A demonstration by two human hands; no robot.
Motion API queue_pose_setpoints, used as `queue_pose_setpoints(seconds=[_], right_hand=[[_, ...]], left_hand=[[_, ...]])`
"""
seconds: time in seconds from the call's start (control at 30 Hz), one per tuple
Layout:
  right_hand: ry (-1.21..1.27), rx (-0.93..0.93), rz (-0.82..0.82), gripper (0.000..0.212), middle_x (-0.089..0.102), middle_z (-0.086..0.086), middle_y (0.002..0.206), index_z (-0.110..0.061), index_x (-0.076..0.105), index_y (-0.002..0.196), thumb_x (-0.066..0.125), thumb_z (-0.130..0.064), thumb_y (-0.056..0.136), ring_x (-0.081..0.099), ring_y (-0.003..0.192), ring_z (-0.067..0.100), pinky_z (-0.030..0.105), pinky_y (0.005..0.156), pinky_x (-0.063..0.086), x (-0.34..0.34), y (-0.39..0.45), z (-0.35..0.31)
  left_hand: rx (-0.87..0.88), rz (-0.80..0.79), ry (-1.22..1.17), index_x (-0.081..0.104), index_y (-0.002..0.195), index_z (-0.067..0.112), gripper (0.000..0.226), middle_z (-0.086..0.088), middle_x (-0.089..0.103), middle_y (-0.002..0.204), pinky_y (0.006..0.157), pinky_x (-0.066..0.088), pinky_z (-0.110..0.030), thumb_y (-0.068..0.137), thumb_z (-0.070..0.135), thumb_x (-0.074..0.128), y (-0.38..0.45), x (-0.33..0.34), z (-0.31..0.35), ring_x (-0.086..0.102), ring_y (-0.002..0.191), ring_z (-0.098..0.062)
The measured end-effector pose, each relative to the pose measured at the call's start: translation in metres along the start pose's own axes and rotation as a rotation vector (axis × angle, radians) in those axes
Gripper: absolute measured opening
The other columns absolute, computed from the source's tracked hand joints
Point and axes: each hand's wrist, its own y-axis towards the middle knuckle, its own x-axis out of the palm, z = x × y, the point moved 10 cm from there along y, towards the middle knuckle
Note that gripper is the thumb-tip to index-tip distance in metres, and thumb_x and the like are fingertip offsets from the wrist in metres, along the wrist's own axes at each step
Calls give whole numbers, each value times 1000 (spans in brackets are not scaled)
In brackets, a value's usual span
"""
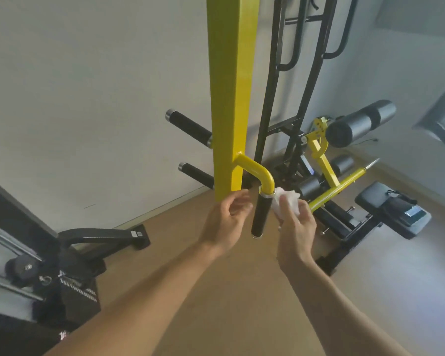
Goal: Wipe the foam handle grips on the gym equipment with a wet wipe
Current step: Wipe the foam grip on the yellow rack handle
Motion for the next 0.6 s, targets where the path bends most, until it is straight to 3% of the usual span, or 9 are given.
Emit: queue_pose_setpoints(seconds=[0.1,0.13,0.2,0.23,0.3,0.43,0.53,0.6], right_hand=[[26,-84,-179,35,75,-5,102,-10,76,96,52,-34,102,66,97,9,27,90,46,12,-11,10],[47,-110,-178,28,77,-5,102,-14,77,98,52,-28,102,68,98,8,23,88,49,9,-9,9],[2,-162,-159,11,77,-3,92,-22,72,96,68,-13,93,71,87,8,17,71,52,6,3,0],[-38,-172,-159,18,76,0,91,-22,68,95,76,-9,86,72,86,10,16,67,54,8,11,-1],[-107,-146,-239,30,75,1,92,-22,65,100,83,-13,78,72,85,10,16,70,55,18,24,3],[-356,-138,-472,21,72,2,75,-26,71,106,71,-37,88,58,58,8,22,55,45,41,31,22],[-457,-218,-415,18,69,-7,82,-29,70,101,67,-42,89,59,79,12,26,67,45,39,33,23],[-512,-267,-395,14,61,-16,89,-26,70,99,69,-37,89,56,92,15,24,72,41,39,34,25]], left_hand=[[63,130,4,69,112,33,18,19,72,109,86,50,-19,95,29,64,6,-11,14,66,100,4],[79,154,-2,70,107,32,14,18,74,105,88,52,-23,94,30,65,7,-14,17,68,99,-2],[67,145,-10,72,103,28,12,14,76,100,86,54,-24,92,31,66,12,-13,15,70,95,-4],[52,132,7,73,103,26,12,12,76,98,83,54,-20,93,29,66,13,-10,13,70,92,-1],[30,118,57,75,102,24,12,11,76,95,76,50,-11,94,26,66,12,-2,9,68,87,5],[9,196,81,73,103,25,11,17,73,93,75,49,-9,93,26,68,3,3,-1,67,88,7],[147,424,149,73,98,24,10,13,74,94,81,52,-16,89,29,73,-11,-16,14,69,90,-4],[188,457,231,75,93,23,9,11,76,91,77,53,-16,87,30,74,-14,-18,27,70,84,-6]])
